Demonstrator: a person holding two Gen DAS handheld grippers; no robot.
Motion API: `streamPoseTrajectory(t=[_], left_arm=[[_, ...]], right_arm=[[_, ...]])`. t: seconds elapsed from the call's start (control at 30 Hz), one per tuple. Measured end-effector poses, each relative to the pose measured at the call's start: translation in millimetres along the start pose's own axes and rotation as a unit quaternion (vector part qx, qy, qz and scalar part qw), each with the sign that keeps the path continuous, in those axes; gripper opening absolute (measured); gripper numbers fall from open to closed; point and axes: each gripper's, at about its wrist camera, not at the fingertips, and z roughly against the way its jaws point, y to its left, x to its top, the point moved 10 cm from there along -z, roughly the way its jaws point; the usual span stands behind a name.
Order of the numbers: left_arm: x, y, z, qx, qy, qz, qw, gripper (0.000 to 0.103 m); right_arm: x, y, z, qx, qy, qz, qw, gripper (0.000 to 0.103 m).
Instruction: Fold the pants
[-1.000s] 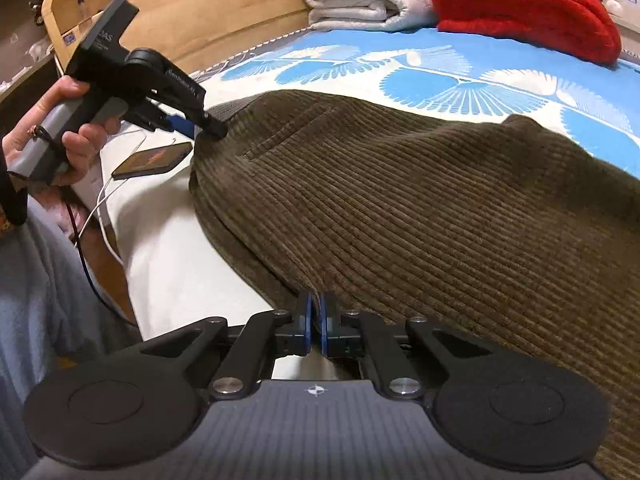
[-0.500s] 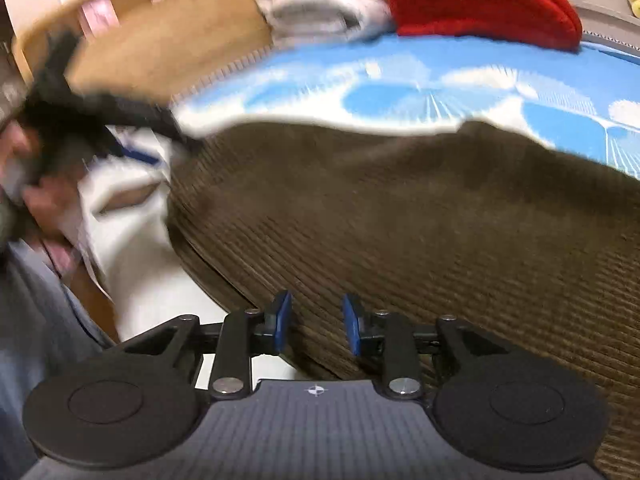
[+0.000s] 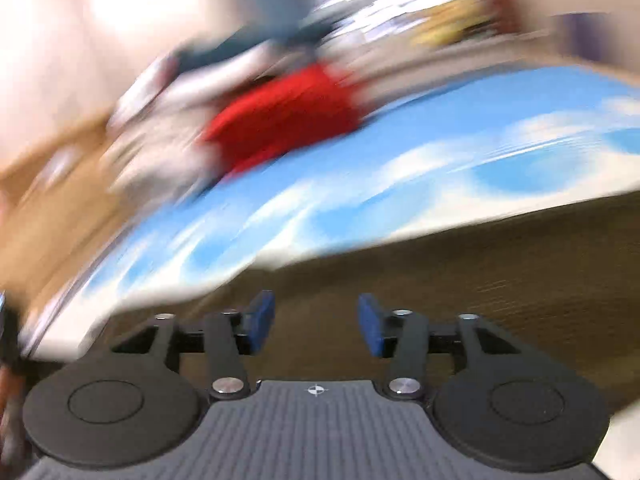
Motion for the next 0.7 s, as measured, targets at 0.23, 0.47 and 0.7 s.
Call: streamPoseTrajectory(t=[0.23, 0.47, 0.7], left_arm=[[-12, -82, 19, -0.056, 0.01, -0.026, 0.998, 0.089], [-12, -120, 23, -0.058, 0.009, -0.053, 0.9969, 0.089], [-13, -119, 3, -0.039, 0.027, -0.045, 0.9978, 0.089]], right_arm=[[20, -245, 121, -0.246, -0.148, -0.274, 0.918, 0.054], [11, -356, 143, -0.298, -0.157, -0.379, 0.862, 0.054], [6, -371, 118, -0.293, -0.107, -0.381, 0.87, 0.02]])
